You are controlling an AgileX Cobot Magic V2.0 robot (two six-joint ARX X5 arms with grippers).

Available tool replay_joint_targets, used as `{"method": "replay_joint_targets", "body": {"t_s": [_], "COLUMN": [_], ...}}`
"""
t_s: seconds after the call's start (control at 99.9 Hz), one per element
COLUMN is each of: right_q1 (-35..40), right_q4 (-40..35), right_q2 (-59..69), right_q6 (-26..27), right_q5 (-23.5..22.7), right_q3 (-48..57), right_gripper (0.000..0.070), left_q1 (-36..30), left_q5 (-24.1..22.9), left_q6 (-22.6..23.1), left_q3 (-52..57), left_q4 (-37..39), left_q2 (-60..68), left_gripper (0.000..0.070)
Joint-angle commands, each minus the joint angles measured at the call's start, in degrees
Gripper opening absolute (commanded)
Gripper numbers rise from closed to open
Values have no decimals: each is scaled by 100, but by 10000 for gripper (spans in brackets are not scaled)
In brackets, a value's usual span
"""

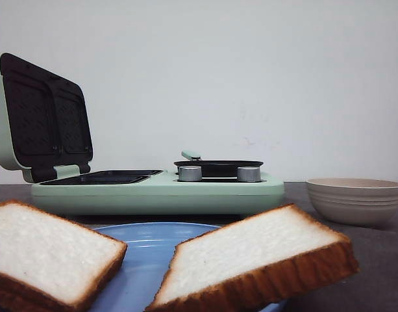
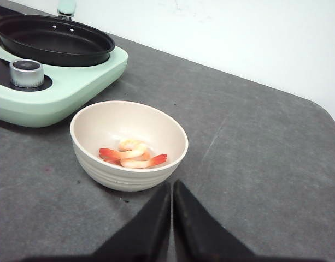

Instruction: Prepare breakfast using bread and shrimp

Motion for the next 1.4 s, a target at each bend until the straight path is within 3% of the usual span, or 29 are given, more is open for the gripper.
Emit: {"method": "replay_joint_targets", "body": {"t_s": [0.0, 0.29, 0.48, 0.55, 0.79, 1.051, 1.211, 1.391], "right_q1": [17, 17, 17, 17, 17, 13, 13, 13], "right_q4": [57, 59, 59, 59, 70, -857, -1416, -1982], "right_q2": [7, 7, 7, 7, 7, 455, 1257, 2199], "right_q6": [68, 125, 468, 713, 2052, 2883, 3112, 3101], "right_q5": [-13, 28, 33, 81, 356, 345, -42, -627], "right_q3": [-22, -24, -22, -22, 142, 1172, 1969, 2785], "right_gripper": [0, 0, 0, 0, 0, 0, 0, 0], "left_q1": [0, 0, 0, 0, 0, 0, 0, 0], "left_q5": [9, 9, 9, 9, -9, 22, 511, 1591], "left_q6": [-13, -15, -20, -74, -975, -1283, -1281, -1276], "left_q3": [-98, -98, -98, -98, 166, 1340, 2280, 3067], "left_q4": [-26, -26, -31, -31, -87, -927, -1460, -1976], "left_q2": [-2, -2, -2, -2, 7, 623, 1523, 2437], "left_gripper": [0, 0, 0, 0, 2, 4, 4, 4]}}
